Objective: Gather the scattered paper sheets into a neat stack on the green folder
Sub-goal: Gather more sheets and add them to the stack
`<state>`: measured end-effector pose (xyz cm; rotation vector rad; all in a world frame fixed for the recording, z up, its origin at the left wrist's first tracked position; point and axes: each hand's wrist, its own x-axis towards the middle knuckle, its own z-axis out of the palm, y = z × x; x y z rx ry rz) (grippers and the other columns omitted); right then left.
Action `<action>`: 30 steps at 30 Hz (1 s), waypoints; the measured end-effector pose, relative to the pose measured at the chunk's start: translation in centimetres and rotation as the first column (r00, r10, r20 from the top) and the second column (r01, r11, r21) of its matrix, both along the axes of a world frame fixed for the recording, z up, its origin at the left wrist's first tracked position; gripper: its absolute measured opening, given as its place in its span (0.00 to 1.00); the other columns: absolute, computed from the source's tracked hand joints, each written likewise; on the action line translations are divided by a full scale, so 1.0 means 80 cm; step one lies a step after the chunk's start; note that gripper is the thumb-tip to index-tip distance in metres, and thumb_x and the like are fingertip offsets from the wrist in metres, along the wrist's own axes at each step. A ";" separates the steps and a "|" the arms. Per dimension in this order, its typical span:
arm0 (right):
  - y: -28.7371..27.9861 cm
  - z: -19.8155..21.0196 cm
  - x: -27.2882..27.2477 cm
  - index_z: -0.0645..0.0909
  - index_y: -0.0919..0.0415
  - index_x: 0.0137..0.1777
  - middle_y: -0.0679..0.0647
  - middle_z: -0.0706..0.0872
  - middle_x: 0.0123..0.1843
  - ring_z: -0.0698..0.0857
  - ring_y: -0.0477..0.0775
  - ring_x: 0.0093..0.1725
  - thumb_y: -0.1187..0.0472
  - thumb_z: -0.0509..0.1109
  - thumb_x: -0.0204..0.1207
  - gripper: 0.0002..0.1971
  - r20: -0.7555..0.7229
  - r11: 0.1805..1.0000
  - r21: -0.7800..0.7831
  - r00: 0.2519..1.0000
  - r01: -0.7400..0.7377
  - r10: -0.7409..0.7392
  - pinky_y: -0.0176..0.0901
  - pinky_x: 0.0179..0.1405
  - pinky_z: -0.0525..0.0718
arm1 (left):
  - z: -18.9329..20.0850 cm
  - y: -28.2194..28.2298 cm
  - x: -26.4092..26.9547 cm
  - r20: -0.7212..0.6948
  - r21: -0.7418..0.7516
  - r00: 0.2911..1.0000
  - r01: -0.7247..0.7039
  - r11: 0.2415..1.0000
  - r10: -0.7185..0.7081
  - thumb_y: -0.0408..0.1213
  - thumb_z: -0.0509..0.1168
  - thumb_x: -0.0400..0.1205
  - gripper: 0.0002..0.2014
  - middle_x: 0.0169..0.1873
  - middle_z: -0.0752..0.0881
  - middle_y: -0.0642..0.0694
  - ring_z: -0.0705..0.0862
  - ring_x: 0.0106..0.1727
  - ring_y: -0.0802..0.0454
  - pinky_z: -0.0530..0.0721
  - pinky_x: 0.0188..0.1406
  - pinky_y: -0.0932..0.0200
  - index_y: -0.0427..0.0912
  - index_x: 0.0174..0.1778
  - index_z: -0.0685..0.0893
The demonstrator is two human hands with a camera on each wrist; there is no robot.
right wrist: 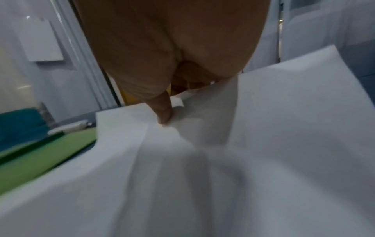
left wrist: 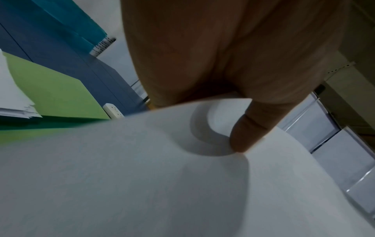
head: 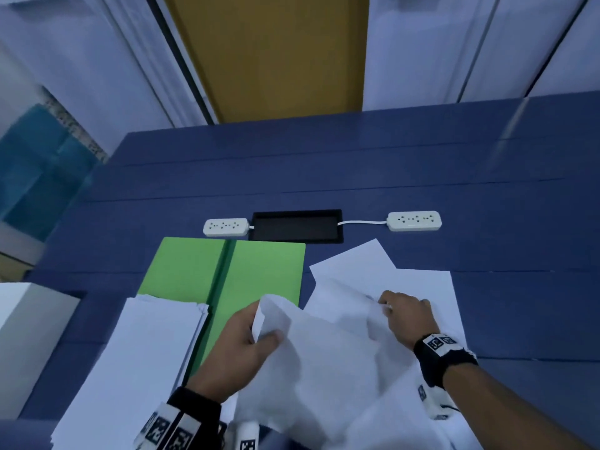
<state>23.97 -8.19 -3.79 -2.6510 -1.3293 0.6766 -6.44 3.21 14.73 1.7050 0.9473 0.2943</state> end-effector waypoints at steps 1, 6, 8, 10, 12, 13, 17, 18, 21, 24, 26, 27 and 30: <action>-0.009 0.008 -0.001 0.76 0.44 0.53 0.46 0.90 0.49 0.87 0.54 0.48 0.61 0.63 0.88 0.08 -0.038 0.996 0.066 0.998 0.060 -0.058 0.48 0.49 0.72 | -0.001 0.004 0.001 0.009 -0.032 1.000 0.030 0.999 -0.030 0.20 0.66 0.85 0.21 0.46 0.94 0.47 0.92 0.47 0.53 0.88 0.47 0.60 0.56 0.50 0.91; -0.056 0.073 0.004 0.80 0.48 0.48 0.52 0.90 0.43 0.87 0.58 0.43 0.61 0.71 0.85 0.07 -0.451 0.760 0.373 0.820 0.533 -0.354 0.44 0.44 0.83 | -0.008 0.022 0.013 0.132 -0.242 0.985 0.138 0.960 -0.108 0.30 0.68 0.87 0.08 0.51 0.95 0.39 0.93 0.52 0.40 0.90 0.53 0.50 0.42 0.53 0.93; -0.070 0.105 0.003 0.82 0.48 0.52 0.59 0.91 0.51 0.90 0.64 0.52 0.55 0.73 0.85 0.02 -0.624 0.608 0.380 0.679 0.697 -0.387 0.59 0.56 0.87 | -0.010 0.027 0.023 0.208 -0.331 0.977 0.122 0.936 -0.054 0.32 0.70 0.86 0.06 0.52 0.94 0.36 0.93 0.55 0.36 0.90 0.56 0.46 0.39 0.53 0.93; -0.081 0.138 -0.004 0.82 0.52 0.55 0.66 0.90 0.57 0.89 0.67 0.53 0.54 0.72 0.86 0.03 -0.740 0.472 0.402 0.582 0.784 -0.337 0.63 0.55 0.88 | -0.011 0.032 0.035 0.287 -0.443 0.957 0.089 0.892 0.047 0.33 0.72 0.84 0.09 0.58 0.92 0.34 0.91 0.61 0.34 0.89 0.61 0.43 0.37 0.58 0.91; -0.089 0.176 -0.026 0.81 0.59 0.57 0.63 0.91 0.56 0.89 0.56 0.49 0.61 0.69 0.90 0.02 -0.792 0.422 0.439 0.563 0.793 -0.235 0.51 0.47 0.83 | -0.009 0.037 0.050 0.355 -0.562 0.924 0.089 0.822 0.142 0.33 0.68 0.85 0.15 0.63 0.90 0.32 0.89 0.66 0.32 0.89 0.64 0.41 0.34 0.67 0.86; -0.090 0.193 -0.041 0.80 0.61 0.58 0.58 0.93 0.57 0.89 0.51 0.50 0.63 0.67 0.91 0.02 -0.800 0.436 0.456 0.572 0.776 -0.180 0.47 0.48 0.81 | -0.007 0.039 0.057 0.386 -0.606 0.906 0.107 0.788 0.174 0.34 0.66 0.86 0.17 0.65 0.89 0.32 0.88 0.67 0.32 0.89 0.64 0.41 0.32 0.70 0.84; -0.092 0.222 -0.114 0.79 0.65 0.64 0.67 0.91 0.57 0.88 0.63 0.53 0.54 0.75 0.85 0.17 -0.866 0.520 0.408 0.498 0.751 -0.039 0.60 0.53 0.85 | 0.003 0.047 0.080 0.455 -0.668 0.854 0.142 0.731 0.250 0.38 0.64 0.86 0.22 0.68 0.88 0.33 0.86 0.70 0.33 0.89 0.65 0.43 0.33 0.75 0.81; -0.095 0.219 -0.128 0.80 0.65 0.63 0.71 0.90 0.56 0.86 0.68 0.51 0.50 0.79 0.81 0.21 -0.886 0.549 0.376 0.463 0.746 -0.021 0.66 0.52 0.83 | 0.003 0.049 0.082 0.465 -0.664 0.850 0.148 0.733 0.249 0.38 0.64 0.86 0.22 0.69 0.88 0.35 0.87 0.70 0.35 0.89 0.65 0.44 0.35 0.76 0.81; -0.108 0.205 -0.154 0.79 0.66 0.71 0.78 0.85 0.64 0.86 0.84 0.56 0.59 0.72 0.87 0.17 -0.896 0.698 0.337 0.443 0.632 0.031 0.79 0.52 0.80 | -0.011 0.054 0.080 0.430 -0.703 0.869 0.153 0.694 0.244 0.39 0.65 0.85 0.23 0.68 0.88 0.35 0.89 0.67 0.37 0.91 0.59 0.47 0.35 0.76 0.81; -0.117 0.201 -0.153 0.75 0.73 0.74 0.82 0.78 0.72 0.84 0.72 0.63 0.64 0.68 0.86 0.19 -0.940 0.761 0.264 0.334 0.592 0.066 0.67 0.63 0.75 | -0.031 0.056 0.065 0.359 -0.786 0.906 0.164 0.596 0.224 0.39 0.63 0.86 0.23 0.68 0.87 0.30 0.90 0.64 0.35 0.91 0.57 0.45 0.29 0.75 0.81; -0.116 0.205 -0.152 0.76 0.74 0.74 0.84 0.75 0.73 0.81 0.67 0.65 0.69 0.64 0.82 0.21 -0.952 0.795 0.240 0.294 0.558 0.081 0.63 0.66 0.73 | -0.043 0.053 0.055 0.331 -0.813 0.923 0.172 0.556 0.199 0.38 0.62 0.86 0.22 0.67 0.87 0.29 0.91 0.61 0.35 0.92 0.55 0.45 0.29 0.71 0.85; -0.113 0.208 -0.152 0.77 0.73 0.75 0.83 0.77 0.73 0.82 0.66 0.66 0.70 0.63 0.80 0.23 -0.954 0.812 0.233 0.289 0.535 0.083 0.60 0.66 0.74 | -0.045 0.051 0.052 0.329 -0.817 0.926 0.180 0.549 0.185 0.37 0.62 0.86 0.21 0.67 0.87 0.29 0.92 0.60 0.36 0.92 0.54 0.45 0.29 0.69 0.86; -0.104 0.222 -0.148 0.90 0.60 0.64 0.62 0.92 0.56 0.87 0.52 0.53 0.69 0.63 0.74 0.22 -0.946 0.870 0.240 0.306 0.430 0.109 0.38 0.55 0.81 | -0.053 0.053 0.039 0.325 -0.796 0.928 0.164 0.582 0.183 0.33 0.63 0.84 0.20 0.65 0.88 0.28 0.92 0.58 0.36 0.93 0.52 0.45 0.28 0.69 0.85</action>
